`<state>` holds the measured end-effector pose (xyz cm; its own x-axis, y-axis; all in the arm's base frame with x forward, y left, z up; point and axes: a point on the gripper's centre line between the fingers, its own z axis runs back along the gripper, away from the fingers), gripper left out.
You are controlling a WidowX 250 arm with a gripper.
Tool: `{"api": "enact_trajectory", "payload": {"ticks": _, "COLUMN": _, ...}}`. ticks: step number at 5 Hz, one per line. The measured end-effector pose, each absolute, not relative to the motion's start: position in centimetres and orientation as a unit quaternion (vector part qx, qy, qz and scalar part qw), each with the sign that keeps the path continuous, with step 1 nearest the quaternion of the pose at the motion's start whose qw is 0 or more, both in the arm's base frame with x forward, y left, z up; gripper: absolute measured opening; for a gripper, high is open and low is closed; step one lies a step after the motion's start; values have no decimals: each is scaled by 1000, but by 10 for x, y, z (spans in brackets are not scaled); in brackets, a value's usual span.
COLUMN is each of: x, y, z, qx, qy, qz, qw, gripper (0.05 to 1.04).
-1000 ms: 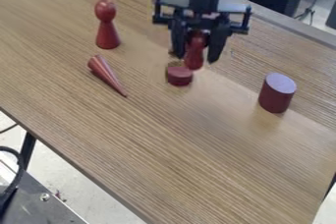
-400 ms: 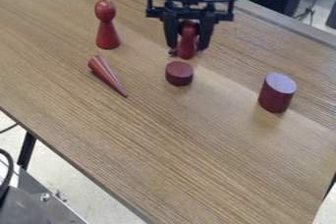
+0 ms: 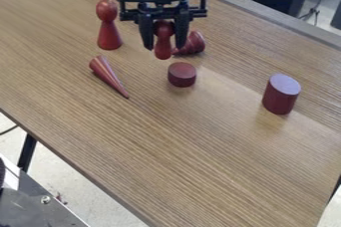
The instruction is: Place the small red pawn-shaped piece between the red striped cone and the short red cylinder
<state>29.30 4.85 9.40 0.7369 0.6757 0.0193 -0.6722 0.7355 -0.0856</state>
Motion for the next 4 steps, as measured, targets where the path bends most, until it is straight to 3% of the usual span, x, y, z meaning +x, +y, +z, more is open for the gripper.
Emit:
{"api": "enact_trajectory", "payload": {"ticks": 2, "x": 291, "y": 60, "z": 82, "qx": 0, "qy": 2, "qz": 403, "qw": 915, "gripper": 531}}
{"api": "enact_trajectory", "payload": {"ticks": 4, "x": 298, "y": 61, "z": 57, "qx": -15, "qy": 48, "qz": 456, "qw": 889, "gripper": 531}}
